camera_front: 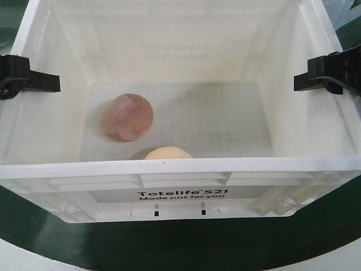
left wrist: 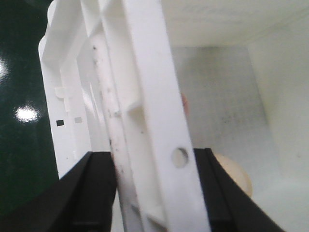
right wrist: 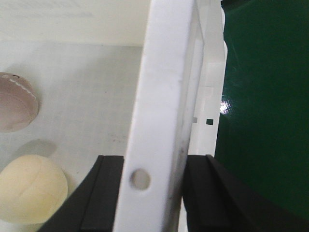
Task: Place moving items into box and shelve
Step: 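Grip the crate rims with both grippers and lift the crate, then hold the crate with both grippers while the base drives away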
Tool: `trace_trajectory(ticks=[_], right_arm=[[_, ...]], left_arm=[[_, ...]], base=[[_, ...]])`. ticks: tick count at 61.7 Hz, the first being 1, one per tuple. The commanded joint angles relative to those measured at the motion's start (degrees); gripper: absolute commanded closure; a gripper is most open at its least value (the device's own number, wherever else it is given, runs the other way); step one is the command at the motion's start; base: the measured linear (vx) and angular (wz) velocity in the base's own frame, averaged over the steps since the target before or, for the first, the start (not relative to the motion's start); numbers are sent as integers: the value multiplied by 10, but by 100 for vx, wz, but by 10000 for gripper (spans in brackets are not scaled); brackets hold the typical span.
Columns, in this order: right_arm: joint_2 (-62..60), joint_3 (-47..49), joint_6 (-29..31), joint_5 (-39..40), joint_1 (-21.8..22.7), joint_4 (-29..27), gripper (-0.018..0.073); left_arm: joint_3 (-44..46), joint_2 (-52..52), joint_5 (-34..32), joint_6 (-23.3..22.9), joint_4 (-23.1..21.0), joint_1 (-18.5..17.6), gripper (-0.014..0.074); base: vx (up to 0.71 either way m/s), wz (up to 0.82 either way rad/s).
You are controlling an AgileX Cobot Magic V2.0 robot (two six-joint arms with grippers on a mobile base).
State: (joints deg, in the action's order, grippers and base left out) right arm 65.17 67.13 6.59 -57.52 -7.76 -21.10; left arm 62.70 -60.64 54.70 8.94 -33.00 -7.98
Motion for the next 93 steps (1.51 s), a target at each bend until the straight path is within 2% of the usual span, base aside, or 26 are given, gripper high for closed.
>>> trace_trajectory(ticks=[1, 93], right_arm=[[-18, 29, 13, 51, -2, -77, 565], [-18, 29, 13, 51, -2, -77, 565]], left_arm=[[26, 16, -48, 12, -108, -6, 600], [26, 16, -48, 12, -108, -6, 600]], base=[[0, 0], [-6, 2]])
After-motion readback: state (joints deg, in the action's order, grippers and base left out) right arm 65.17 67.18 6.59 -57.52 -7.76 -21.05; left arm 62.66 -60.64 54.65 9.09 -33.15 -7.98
